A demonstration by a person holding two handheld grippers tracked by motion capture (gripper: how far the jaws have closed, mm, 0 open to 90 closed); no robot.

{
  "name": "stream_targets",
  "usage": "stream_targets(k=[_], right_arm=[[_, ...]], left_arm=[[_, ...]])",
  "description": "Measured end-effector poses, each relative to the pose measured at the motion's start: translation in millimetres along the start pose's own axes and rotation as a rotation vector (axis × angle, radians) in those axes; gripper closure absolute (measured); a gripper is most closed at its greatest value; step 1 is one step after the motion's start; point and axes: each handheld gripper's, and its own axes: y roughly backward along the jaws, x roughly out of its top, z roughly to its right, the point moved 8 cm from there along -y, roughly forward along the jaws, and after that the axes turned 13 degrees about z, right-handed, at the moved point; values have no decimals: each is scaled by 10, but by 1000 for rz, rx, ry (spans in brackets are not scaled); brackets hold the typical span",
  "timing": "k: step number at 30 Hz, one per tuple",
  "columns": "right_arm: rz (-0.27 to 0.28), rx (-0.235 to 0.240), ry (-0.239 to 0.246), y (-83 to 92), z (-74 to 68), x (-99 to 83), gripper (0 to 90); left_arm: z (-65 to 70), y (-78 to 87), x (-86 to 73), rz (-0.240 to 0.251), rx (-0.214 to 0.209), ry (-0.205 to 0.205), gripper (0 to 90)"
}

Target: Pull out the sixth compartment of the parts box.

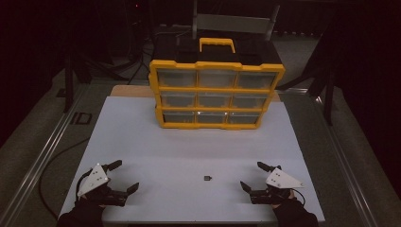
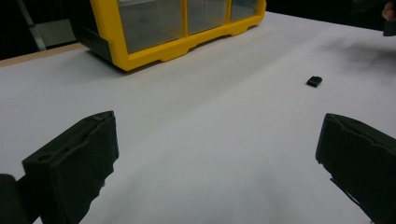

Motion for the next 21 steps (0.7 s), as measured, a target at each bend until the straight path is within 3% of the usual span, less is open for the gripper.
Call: stream_targets(k=[21], right_arm=[[-26, 19, 15, 8, -43, 4, 84]], left_arm=[[24, 8, 1, -7, 3, -18, 5]])
